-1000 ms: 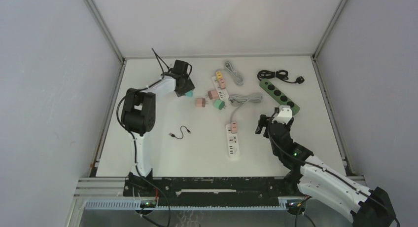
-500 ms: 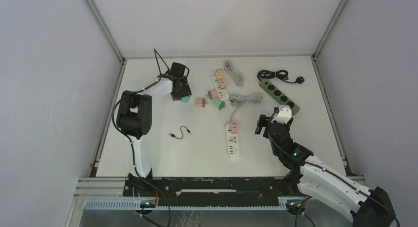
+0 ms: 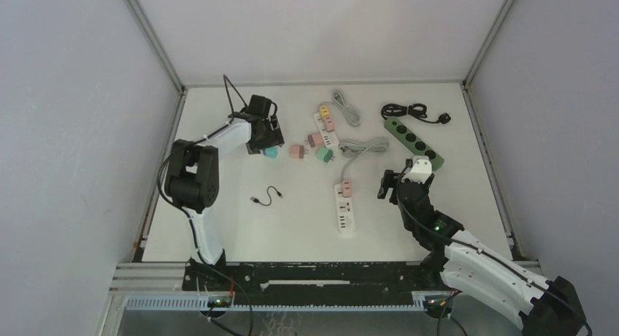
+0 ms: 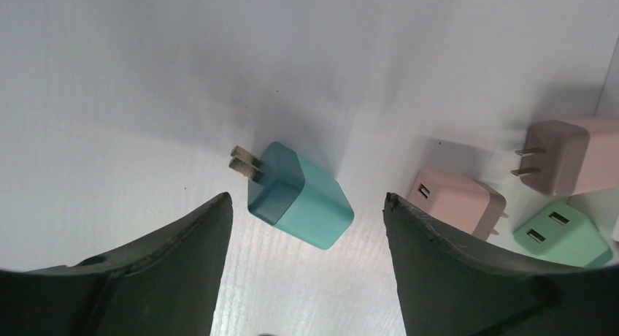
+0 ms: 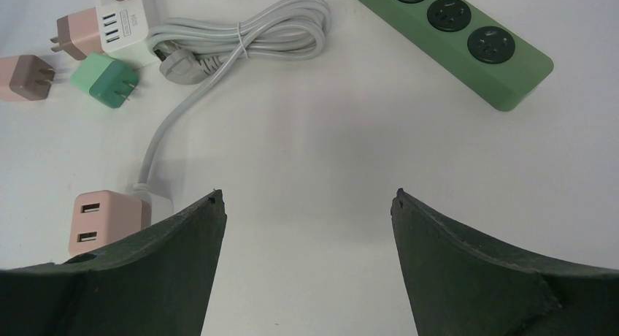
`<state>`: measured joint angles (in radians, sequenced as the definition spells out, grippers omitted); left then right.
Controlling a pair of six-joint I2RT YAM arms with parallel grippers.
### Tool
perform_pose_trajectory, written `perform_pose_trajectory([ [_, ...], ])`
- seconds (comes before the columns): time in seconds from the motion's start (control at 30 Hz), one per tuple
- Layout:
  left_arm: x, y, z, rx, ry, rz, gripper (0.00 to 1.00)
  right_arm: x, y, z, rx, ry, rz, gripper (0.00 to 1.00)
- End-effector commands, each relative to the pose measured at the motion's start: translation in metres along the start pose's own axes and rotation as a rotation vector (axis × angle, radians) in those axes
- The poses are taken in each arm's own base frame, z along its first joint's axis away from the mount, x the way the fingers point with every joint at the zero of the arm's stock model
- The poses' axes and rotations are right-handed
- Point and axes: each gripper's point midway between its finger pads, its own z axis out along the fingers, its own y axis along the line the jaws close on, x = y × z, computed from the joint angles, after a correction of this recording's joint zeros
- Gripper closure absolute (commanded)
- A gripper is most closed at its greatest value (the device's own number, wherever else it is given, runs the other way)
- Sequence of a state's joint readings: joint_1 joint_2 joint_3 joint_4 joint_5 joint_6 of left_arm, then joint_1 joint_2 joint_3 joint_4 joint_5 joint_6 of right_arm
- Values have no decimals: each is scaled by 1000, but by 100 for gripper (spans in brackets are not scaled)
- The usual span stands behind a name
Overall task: Insert the plug
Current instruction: Pick up the plug from the center of the board.
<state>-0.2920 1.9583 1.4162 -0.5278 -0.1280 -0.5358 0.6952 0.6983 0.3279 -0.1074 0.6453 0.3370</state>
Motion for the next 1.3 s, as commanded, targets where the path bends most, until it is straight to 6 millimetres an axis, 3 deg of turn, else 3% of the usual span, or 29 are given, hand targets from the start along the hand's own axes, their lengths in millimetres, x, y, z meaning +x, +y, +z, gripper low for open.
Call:
perform_pose_trajectory([
  [0.0,-14,-5,-20,33,-78,-136,19,-21,7,0,-21,-51,22,11],
  [0.17,-4,-4,-15,21,-75,-338,18,-21,8,0,-25,-48,20,11],
  [0.4,-8,-6,-6,14,-105,-519,18,-20,9,-1,-30,-44,18,11],
  [0.9,-21,0,15,-60,-123,-531,29,-20,10,-1,-34,-42,16,11],
  [1.27,-21,9,24,-85,-99,-482,47,-20,10,0,-38,-41,10,11],
])
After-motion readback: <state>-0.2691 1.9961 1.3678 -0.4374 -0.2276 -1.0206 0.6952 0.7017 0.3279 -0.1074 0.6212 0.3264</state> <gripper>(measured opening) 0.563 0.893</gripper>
